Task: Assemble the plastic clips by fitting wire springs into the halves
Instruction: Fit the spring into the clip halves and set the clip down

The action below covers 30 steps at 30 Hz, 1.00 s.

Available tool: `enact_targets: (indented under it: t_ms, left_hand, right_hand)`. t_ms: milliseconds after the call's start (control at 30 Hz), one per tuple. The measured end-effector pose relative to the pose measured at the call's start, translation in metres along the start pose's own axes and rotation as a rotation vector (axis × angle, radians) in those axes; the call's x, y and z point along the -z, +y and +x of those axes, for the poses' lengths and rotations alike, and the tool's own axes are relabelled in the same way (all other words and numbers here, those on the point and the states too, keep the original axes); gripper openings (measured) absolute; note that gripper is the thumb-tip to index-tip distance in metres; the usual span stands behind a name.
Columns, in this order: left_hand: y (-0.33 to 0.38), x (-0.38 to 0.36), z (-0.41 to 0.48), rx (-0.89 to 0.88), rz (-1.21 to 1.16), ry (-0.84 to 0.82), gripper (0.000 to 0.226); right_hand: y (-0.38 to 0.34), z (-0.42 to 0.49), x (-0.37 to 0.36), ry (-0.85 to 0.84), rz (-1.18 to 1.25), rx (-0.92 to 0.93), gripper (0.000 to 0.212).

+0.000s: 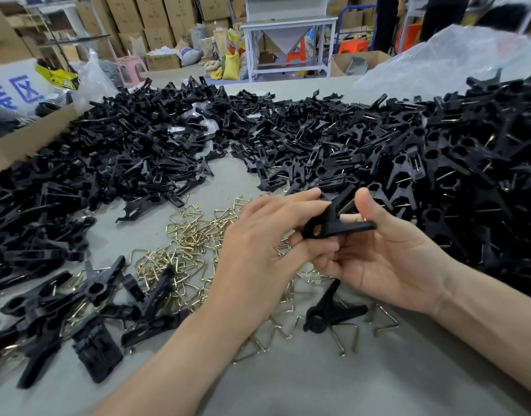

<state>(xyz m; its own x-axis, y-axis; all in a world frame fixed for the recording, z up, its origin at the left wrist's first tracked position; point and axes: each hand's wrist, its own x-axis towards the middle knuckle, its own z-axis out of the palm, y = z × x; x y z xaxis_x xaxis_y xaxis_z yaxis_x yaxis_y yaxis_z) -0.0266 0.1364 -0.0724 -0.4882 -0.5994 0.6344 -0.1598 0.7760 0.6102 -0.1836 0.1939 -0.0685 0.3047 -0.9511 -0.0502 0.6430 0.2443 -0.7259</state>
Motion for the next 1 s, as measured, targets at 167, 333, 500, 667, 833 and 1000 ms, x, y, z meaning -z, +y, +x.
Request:
enact_targets:
  t_ms: [167, 333, 500, 667, 833, 1000]
  left_hand:
    - [-0.002, -0.001, 0.000, -0.073, 0.032, -0.002, 0.033]
    - [-0.004, -0.001, 0.000, -0.112, 0.075, -0.005, 0.033]
    - [-0.002, -0.002, 0.001, -0.144, 0.154, -0.012, 0.037]
    - [-0.001, -0.002, 0.002, -0.051, 0.109, -0.033, 0.037]
    - [0.002, -0.001, 0.001, -0.013, 0.130, 0.027, 0.035]
    - [0.009, -0.007, 0.001, -0.051, 0.080, 0.098, 0.036]
  right_hand:
    - [0.000, -0.002, -0.002, -0.001, -0.014, -0.002, 0.056]
    - [-0.001, 0.000, -0.004, -0.025, -0.031, -0.011, 0.053]
    - [-0.003, 0.001, -0.003, -0.051, -0.005, -0.036, 0.050]
    - [0.004, 0.003, 0.000, 0.009, 0.064, -0.025, 0.052]
    - [0.005, 0.004, 0.000, 0.022, 0.014, -0.013, 0.067]
    - [0.005, 0.005, 0.000, -0.049, -0.030, 0.008, 0.072]
